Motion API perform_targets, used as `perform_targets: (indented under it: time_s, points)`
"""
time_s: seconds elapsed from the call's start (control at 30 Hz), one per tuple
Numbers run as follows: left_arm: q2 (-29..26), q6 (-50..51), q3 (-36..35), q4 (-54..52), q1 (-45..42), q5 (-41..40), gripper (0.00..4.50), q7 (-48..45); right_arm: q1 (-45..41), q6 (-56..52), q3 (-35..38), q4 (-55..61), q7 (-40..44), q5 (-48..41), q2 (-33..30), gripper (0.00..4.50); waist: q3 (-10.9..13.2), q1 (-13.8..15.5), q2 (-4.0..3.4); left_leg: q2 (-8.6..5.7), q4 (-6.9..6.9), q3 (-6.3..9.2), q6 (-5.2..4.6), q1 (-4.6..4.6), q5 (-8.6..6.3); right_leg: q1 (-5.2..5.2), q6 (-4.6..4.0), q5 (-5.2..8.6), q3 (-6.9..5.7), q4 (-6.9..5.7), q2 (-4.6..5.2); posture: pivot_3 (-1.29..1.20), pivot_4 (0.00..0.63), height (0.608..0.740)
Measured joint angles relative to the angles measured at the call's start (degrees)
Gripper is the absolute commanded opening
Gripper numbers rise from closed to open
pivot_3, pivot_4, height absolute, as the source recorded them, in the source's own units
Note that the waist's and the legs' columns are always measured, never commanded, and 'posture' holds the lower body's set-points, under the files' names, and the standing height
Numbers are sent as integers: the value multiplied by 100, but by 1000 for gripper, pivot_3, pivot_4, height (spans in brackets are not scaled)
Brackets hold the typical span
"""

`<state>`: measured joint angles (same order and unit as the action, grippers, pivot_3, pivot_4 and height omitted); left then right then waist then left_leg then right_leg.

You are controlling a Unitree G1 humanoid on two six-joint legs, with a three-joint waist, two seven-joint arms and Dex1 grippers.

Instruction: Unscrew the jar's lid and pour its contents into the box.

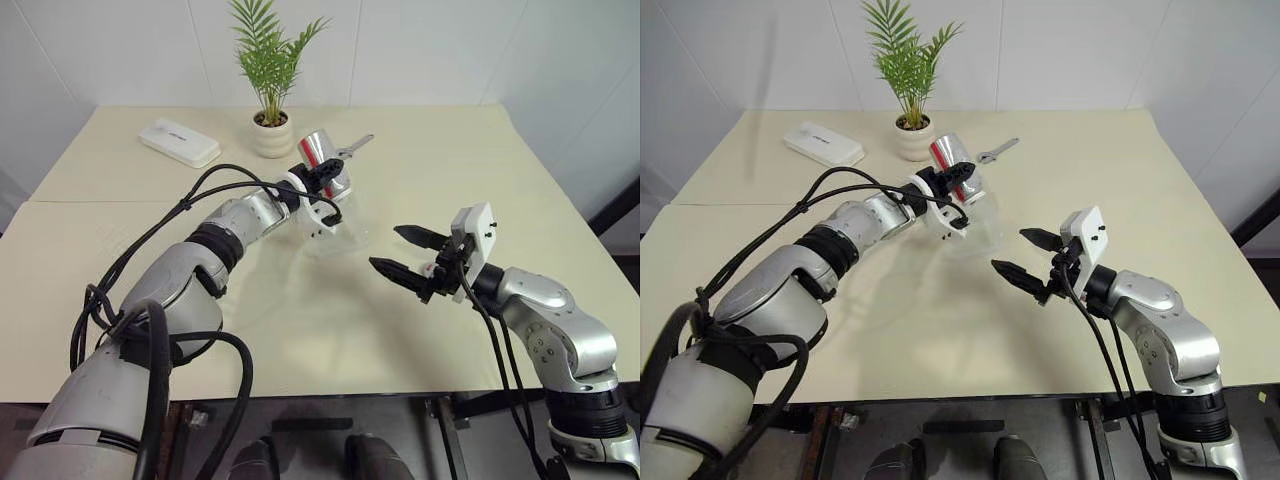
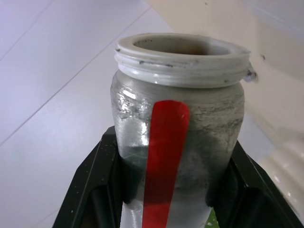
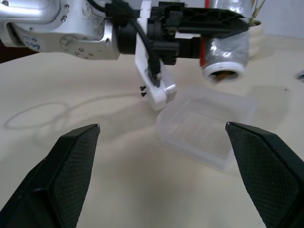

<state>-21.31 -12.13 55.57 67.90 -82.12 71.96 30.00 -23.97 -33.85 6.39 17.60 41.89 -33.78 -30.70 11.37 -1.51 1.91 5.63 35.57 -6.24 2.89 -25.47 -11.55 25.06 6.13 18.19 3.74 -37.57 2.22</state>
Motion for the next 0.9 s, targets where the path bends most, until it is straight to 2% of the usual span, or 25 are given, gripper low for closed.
perform_targets:
  time_s: [0.23,0.4,0.53,0.63,0.67,0.77,0.9]
  points:
    - [-16,30,64,52,-63,75,1920,27,31,1,11,39,-148,-59,143,4468,1,23,2,-1,7,0,-2,0,-1,-4,1,0,0,-4,1,0,150,740]
    - [-298,-374,-201,-215,-40,-241,1920,-111,29,9,-37,16,-147,-52,164,4468,1,2,2,1,7,0,3,1,3,-2,1,0,0,-13,0,0,150,740]
    - [-798,-1082,-1297,-551,333,-1503,1920,-1192,29,16,-45,-1,-56,-52,153,4468,1,-19,2,3,7,-9,16,10,14,-2,1,0,4,-26,-1,0,150,740]
    - [-1064,-1274,-2462,-692,892,-2916,1920,-2382,43,65,-48,-53,116,-20,53,4468,1,-1,1,3,14,-12,10,14,18,-5,1,0,5,-37,-1,0,150,740]
    - [-1082,-1203,-2812,-700,1052,-3360,1920,-2739,47,119,-51,-98,169,-6,15,4468,1,3,2,5,23,-12,8,13,17,-7,1,0,4,-40,-1,0,150,740]
    - [-1033,-455,-4460,-865,1701,-5339,1920,-4268,62,377,-126,-269,449,153,-118,4468,1,-16,2,7,49,-11,-11,22,7,-35,6,-3,2,-42,0,0,150,740]
    - [-1061,455,-5985,-931,2276,-6935,1920,-4854,75,688,-185,-442,737,287,-146,4468,1,-24,2,7,60,0,-18,31,8,-47,11,-7,-1,-53,-1,0,150,740]
